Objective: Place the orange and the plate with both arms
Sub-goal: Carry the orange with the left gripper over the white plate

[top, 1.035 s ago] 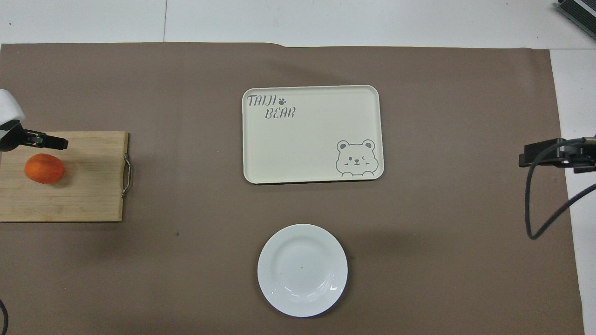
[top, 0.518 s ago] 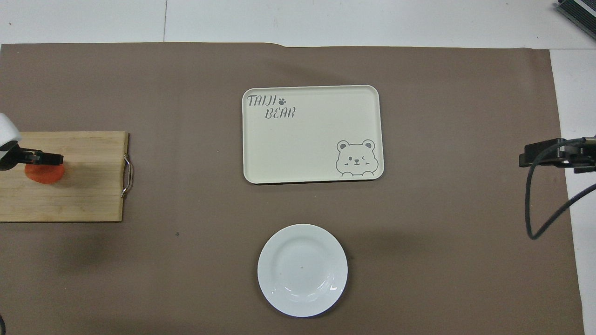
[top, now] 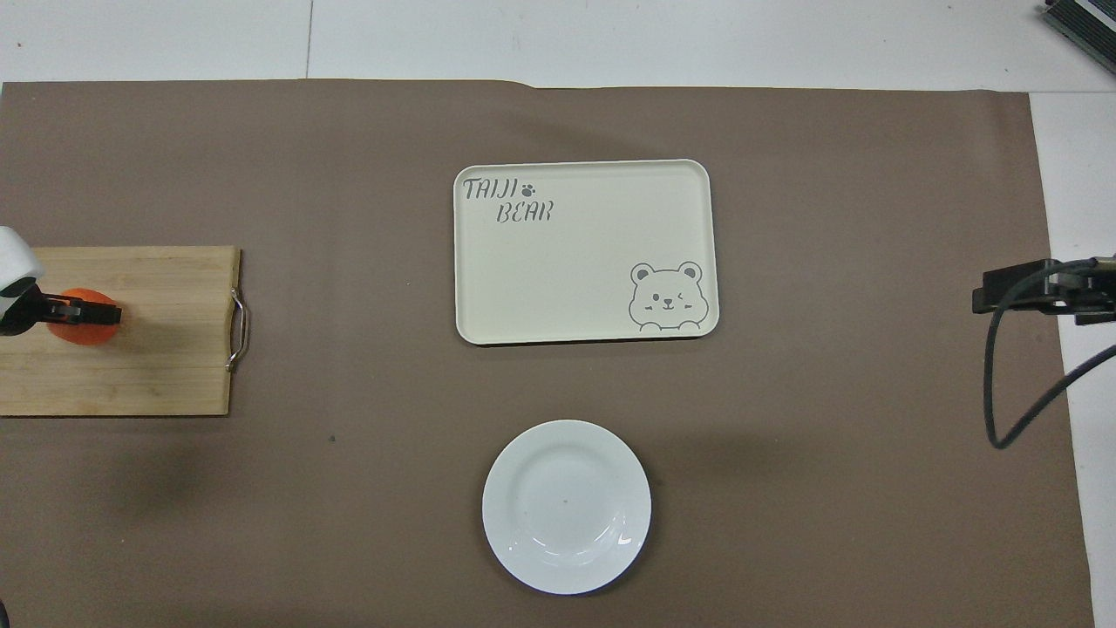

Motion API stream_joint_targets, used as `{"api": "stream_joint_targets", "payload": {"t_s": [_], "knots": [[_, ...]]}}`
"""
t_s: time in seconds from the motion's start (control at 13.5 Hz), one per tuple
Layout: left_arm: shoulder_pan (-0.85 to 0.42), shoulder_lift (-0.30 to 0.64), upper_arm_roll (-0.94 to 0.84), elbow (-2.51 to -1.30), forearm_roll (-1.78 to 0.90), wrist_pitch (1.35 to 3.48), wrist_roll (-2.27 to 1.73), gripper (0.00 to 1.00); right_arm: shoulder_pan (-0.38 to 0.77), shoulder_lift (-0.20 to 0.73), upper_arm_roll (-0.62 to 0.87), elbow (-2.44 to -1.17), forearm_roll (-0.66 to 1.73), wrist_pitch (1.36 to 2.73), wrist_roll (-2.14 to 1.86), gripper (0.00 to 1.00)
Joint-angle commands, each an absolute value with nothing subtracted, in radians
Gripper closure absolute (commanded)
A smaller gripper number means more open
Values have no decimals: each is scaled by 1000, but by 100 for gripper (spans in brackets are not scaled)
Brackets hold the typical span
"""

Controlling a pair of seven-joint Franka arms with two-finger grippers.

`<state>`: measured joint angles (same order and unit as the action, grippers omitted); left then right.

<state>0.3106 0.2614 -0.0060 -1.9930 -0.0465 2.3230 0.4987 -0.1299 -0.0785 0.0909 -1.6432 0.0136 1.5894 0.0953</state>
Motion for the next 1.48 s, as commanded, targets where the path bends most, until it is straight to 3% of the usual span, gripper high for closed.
{"api": "stream_joint_targets", "payload": {"t_s": [0.0, 0.07, 0.37, 0.59, 0.89, 1.41], "knots": [[322, 219, -12, -2008, -64, 2266, 480, 85, -149, -81, 101, -1638, 15, 1586, 97, 0], [310, 215, -12, -1994, -64, 2264, 480, 100, -149, -80, 101, -1638, 15, 1588, 95, 0], [230, 195, -20, -1922, -63, 2263, 476, 100, -149, -80, 101, -1638, 15, 1588, 95, 0], [117, 118, -21, -1928, -64, 2225, 474, 100, -149, -81, 101, -1638, 15, 1588, 95, 0], [-166, 25, -21, -1936, -64, 1953, 340, 100, -150, -80, 101, -1638, 15, 1589, 95, 0], [-625, -29, -25, -2014, -115, 1957, -114, 100, -152, -80, 100, -1638, 15, 1589, 95, 0]]}}
